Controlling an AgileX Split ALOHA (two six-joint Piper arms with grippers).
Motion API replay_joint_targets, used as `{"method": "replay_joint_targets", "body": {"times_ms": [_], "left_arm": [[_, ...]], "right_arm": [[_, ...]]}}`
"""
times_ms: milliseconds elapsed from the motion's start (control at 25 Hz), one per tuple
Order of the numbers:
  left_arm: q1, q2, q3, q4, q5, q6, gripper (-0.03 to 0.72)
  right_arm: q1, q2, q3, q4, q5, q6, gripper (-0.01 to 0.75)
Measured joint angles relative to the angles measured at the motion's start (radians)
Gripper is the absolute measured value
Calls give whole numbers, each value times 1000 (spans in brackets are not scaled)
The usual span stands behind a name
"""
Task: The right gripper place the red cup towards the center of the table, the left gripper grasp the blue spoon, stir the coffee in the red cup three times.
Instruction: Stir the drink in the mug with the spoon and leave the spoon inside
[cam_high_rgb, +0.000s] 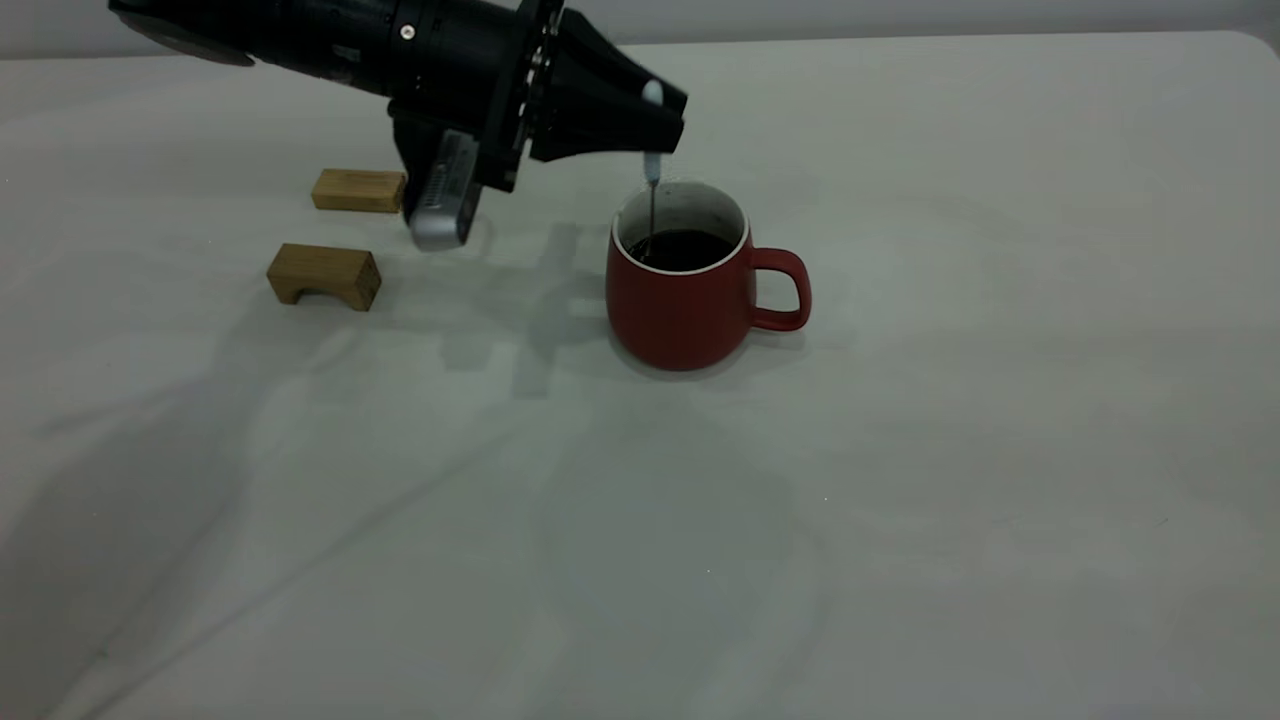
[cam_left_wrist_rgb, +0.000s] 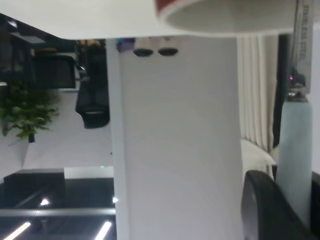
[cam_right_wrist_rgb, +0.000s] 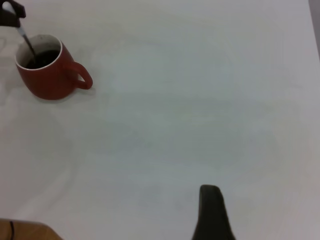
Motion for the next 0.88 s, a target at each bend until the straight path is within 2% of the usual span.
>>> {"method": "replay_joint_targets", "body": {"times_ms": [160,320,480,680,760,880], "left_arm": [[-32,0,0,-45,0,33,168],[-64,0,0,-12,7,25,168],[-59,0,0,100,17,-27,168],[-42,0,0,117,10,-16,168],[-42,0,0,117,9,-13,191],[-42,0,0,117,20,-11,314]], "right_arm": [[0,0,0,0,0,0,582],[0,0,0,0,0,0,582],[0,0,0,1,0,0,582],[0,0,0,1,0,0,582],[0,0,0,1,0,0,582],[0,0,0,1,0,0,582]]}}
